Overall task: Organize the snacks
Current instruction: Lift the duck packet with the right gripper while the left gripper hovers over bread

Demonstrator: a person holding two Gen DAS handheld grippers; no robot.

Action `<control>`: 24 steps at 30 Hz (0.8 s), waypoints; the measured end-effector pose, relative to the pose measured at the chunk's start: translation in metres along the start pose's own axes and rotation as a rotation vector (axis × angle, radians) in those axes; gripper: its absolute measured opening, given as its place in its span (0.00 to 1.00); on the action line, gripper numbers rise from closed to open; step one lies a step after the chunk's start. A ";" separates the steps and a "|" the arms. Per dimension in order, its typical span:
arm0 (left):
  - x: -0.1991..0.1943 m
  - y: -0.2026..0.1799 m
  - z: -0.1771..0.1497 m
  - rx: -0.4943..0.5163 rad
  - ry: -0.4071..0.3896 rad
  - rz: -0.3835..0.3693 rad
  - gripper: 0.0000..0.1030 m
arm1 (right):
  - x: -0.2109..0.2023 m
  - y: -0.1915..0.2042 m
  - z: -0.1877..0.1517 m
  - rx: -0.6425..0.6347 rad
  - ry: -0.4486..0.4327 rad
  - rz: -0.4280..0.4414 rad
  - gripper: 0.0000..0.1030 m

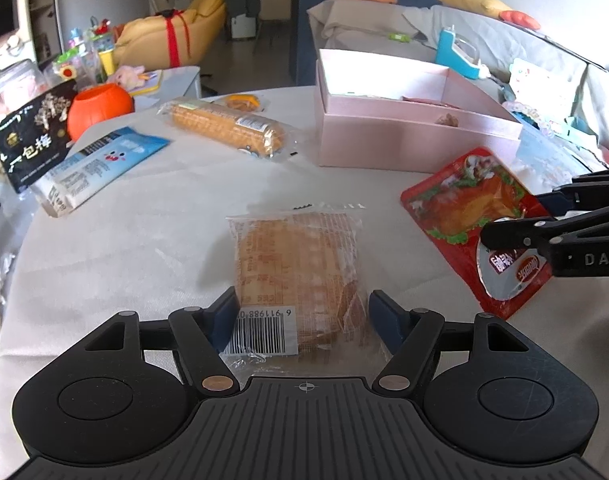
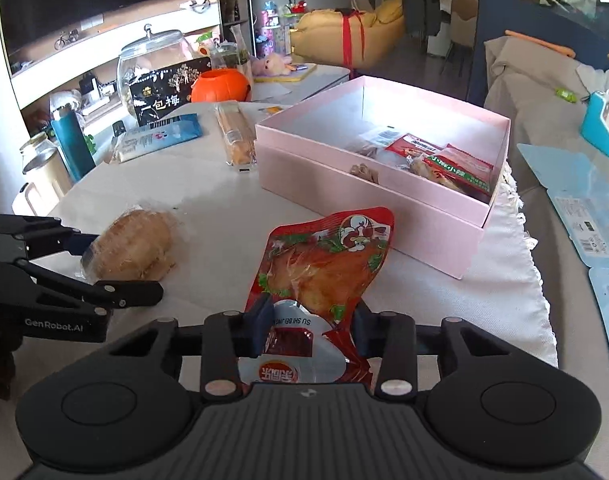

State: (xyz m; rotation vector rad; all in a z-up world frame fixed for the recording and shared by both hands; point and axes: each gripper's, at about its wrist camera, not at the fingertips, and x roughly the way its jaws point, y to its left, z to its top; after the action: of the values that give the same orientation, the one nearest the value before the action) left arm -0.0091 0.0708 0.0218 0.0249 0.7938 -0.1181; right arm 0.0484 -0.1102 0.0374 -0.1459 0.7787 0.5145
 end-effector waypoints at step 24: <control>0.000 -0.001 0.000 -0.003 0.000 0.002 0.72 | 0.025 0.018 -0.001 0.053 0.019 -0.057 0.87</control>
State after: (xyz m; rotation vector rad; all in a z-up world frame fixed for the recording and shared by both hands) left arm -0.0089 0.0698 0.0216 0.0223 0.7939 -0.1153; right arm 0.0539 -0.0850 0.0200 -0.1231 0.8036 0.4390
